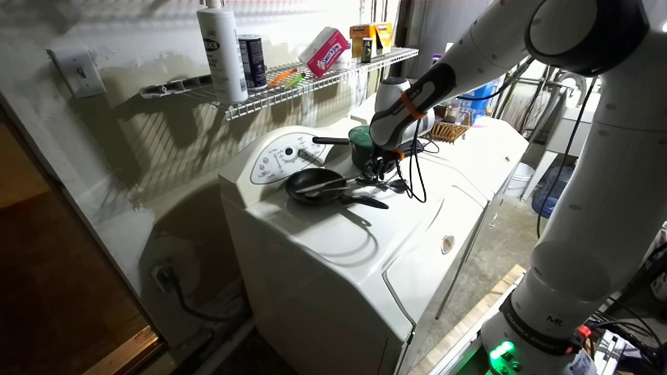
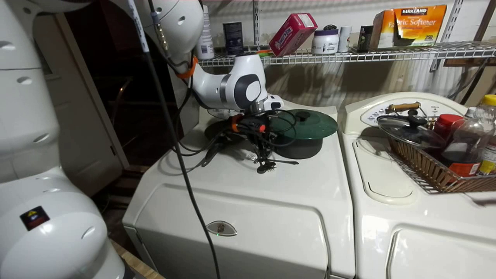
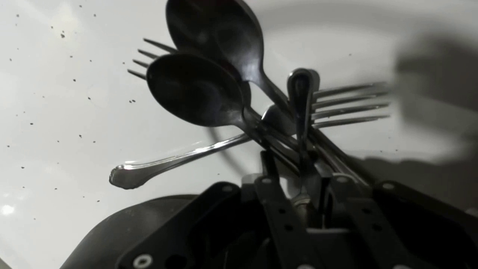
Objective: Place two silver spoons on the pan.
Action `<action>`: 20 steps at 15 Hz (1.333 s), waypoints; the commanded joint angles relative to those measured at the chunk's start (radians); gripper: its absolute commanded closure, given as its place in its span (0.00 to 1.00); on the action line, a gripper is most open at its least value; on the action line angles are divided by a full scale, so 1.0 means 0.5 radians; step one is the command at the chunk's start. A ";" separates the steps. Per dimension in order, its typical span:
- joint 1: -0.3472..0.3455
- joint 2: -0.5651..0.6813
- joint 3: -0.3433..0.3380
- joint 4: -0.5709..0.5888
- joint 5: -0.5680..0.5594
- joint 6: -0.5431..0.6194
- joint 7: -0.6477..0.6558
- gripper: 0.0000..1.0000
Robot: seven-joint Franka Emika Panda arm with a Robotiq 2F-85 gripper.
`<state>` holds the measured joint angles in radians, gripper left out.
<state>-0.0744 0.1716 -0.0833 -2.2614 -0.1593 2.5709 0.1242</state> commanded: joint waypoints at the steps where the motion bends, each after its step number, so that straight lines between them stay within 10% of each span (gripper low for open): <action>1: 0.015 0.028 -0.003 0.001 0.043 0.082 -0.008 0.63; 9: 0.008 0.040 0.025 0.008 0.135 0.093 -0.071 0.62; 20: 0.009 0.042 0.038 0.003 0.152 0.088 -0.155 1.00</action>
<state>-0.0726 0.1821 -0.0657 -2.2612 -0.1080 2.5994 0.0780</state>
